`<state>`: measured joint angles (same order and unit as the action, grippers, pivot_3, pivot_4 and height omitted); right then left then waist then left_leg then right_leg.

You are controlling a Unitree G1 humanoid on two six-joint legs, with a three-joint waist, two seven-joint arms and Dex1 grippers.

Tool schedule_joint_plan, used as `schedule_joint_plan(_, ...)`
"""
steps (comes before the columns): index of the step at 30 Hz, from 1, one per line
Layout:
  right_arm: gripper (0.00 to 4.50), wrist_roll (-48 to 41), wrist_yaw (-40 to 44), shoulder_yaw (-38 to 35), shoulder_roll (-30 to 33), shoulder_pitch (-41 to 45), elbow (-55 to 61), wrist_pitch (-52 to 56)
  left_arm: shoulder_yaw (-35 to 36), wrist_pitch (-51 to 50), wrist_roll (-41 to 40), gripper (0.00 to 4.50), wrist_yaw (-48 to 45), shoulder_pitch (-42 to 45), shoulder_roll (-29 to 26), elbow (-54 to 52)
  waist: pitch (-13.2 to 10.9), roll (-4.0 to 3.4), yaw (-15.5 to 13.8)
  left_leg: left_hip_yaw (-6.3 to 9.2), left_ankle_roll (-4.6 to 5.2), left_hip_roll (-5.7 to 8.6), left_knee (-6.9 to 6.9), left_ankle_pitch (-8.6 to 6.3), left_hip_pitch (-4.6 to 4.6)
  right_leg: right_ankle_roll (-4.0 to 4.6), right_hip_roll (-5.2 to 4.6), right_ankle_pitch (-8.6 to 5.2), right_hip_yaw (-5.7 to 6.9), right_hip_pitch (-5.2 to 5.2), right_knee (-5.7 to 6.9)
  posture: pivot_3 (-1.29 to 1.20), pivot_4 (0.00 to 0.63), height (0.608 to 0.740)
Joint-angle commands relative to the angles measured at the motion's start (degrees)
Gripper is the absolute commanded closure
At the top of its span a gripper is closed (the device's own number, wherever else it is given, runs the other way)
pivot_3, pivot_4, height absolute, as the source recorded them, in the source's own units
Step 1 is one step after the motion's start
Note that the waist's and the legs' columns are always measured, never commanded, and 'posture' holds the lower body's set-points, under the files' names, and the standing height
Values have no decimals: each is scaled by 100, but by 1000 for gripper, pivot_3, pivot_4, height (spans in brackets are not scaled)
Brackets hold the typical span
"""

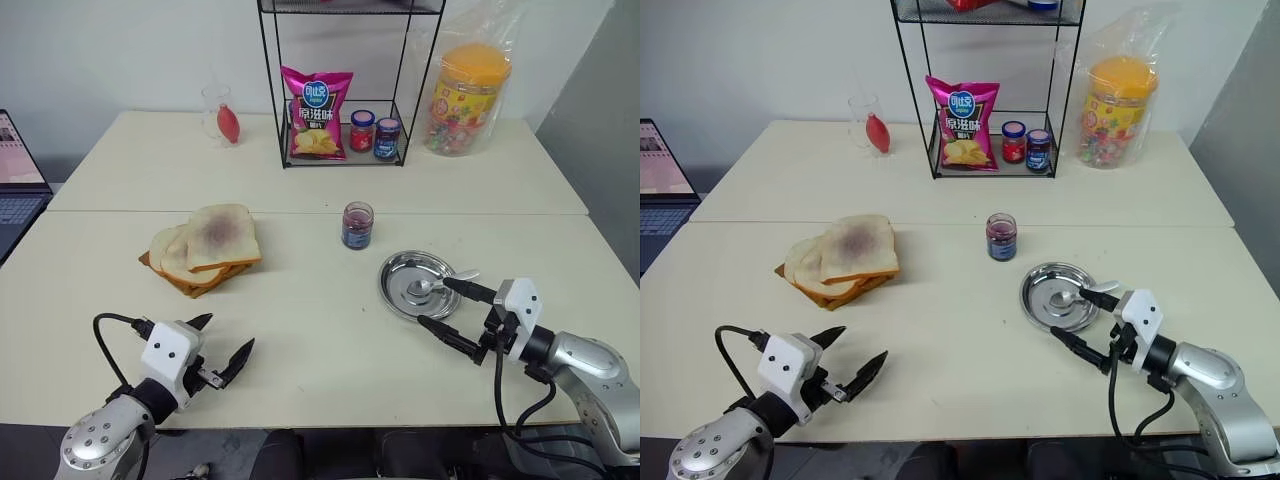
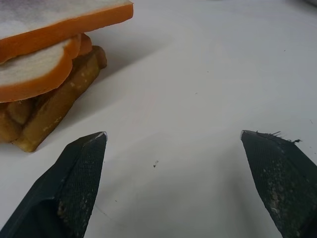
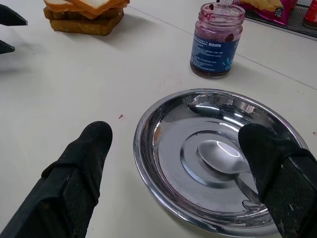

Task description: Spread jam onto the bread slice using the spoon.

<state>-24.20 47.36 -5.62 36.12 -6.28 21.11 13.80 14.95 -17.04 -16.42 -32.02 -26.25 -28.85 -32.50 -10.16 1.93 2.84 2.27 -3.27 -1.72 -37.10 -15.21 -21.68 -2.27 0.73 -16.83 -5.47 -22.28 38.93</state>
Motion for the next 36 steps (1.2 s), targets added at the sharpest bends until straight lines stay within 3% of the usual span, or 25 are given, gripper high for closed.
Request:
schedule_joint_plan(1, 65, -36, 20, -70, -19, 28, 65, -100, 37, 162, -55, 0, -46, 0, 22, -58, 0, 0, 0, 0, 0, 0, 0, 0, 0, 0, 0, 0, 0, 0, 0, 0, 150, 740)
schedule_joint_plan(19, 65, 9, 91, 6, -61, 149, -16, -107, 22, 460, 151, 0, -97, 15, -20, 82, 0, 0, 1, 0, 0, 0, 0, 0, 0, 0, 0, 0, 0, 0, 0, 0, 150, 740)
schedule_joint_plan(25, 65, 36, 115, 58, -87, 249, -93, -127, 128, 768, -235, 0, -675, -212, -121, 120, 0, -1, 3, -1, 0, 0, 0, 0, 0, 0, 0, 0, -1, 0, 0, 0, 150, 740)
schedule_joint_plan(29, 65, 51, 111, 102, -105, 285, -117, -143, 450, 1123, -228, 0, -586, -199, -8, 297, 0, -1, 3, -1, 0, -1, 1, 0, 0, 0, 0, 0, -1, -1, 0, 0, 150, 740)
schedule_joint_plan(34, 65, 45, 132, 144, -111, 333, -102, -146, 1284, 984, -1088, 0, -230, -22, 341, 432, 0, 0, -2, -1, 0, -1, -1, 0, -1, 0, 0, 0, 0, 0, 0, 0, 150, 740)
schedule_joint_plan(36, 65, 31, 136, 152, -106, 378, -106, -135, 1546, 666, -1499, 0, -348, -47, 230, 474, 0, 0, -2, 1, 0, -2, -1, 0, 0, 0, 0, 0, 2, 0, 1, 0, 150, 740)
